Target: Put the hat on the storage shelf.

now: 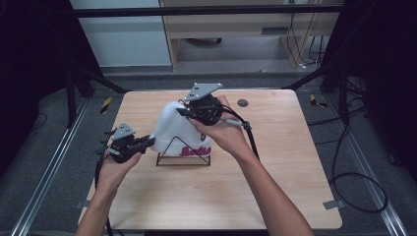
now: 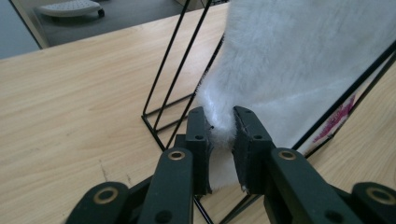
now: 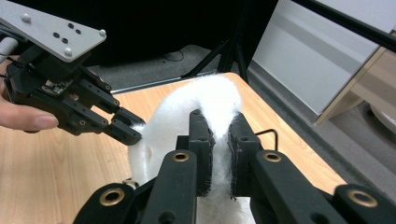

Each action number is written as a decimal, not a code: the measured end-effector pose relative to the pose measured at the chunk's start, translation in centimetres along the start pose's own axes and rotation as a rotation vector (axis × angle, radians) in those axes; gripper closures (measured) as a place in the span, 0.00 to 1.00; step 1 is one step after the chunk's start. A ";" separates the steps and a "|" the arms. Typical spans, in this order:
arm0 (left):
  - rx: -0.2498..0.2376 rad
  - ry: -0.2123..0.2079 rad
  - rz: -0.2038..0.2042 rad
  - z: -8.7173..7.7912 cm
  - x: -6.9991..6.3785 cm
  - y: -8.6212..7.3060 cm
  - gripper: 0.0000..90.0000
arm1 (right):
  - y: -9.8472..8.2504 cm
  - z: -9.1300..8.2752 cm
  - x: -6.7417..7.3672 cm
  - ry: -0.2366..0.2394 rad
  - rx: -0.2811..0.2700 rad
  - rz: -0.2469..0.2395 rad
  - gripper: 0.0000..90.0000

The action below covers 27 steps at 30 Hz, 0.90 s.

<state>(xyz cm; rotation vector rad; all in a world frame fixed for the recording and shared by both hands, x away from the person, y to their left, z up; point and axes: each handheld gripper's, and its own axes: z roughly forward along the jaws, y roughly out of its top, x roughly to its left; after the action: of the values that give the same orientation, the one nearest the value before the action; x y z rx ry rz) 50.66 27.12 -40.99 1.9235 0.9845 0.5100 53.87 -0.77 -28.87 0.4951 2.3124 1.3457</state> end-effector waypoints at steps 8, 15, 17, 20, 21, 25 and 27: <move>0.020 -0.004 -0.007 0.4 0.2 -1.2 0.91 | -0.4 0.8 0.2 0.007 0.028 -0.003 0.92; 0.043 -0.001 0.000 0.6 0.0 -2.3 0.93 | -0.9 1.2 1.0 0.010 0.053 -0.007 0.91; 0.054 -0.003 0.003 0.8 -0.1 -2.8 0.92 | -1.3 1.6 1.3 0.012 0.077 -0.009 0.90; 0.052 0.013 -0.012 0.7 0.1 -3.1 0.84 | -1.4 1.6 1.4 0.022 0.086 0.001 0.85; 0.046 0.015 -0.018 0.6 0.1 -3.2 0.80 | -1.4 1.6 1.5 0.022 0.086 0.003 0.80; 0.035 0.041 -0.035 0.0 0.3 -3.3 0.65 | -1.0 1.0 1.5 0.021 0.056 0.021 0.68; 0.038 0.054 -0.022 -0.4 0.3 -3.3 0.59 | -0.8 0.5 1.4 0.008 0.051 0.028 0.62</move>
<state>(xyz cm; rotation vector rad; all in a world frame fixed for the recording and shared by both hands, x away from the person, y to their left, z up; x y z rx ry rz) 49.14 28.50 -43.61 1.9394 1.0557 0.5369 52.91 -0.09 -30.03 0.5406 2.3597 1.3067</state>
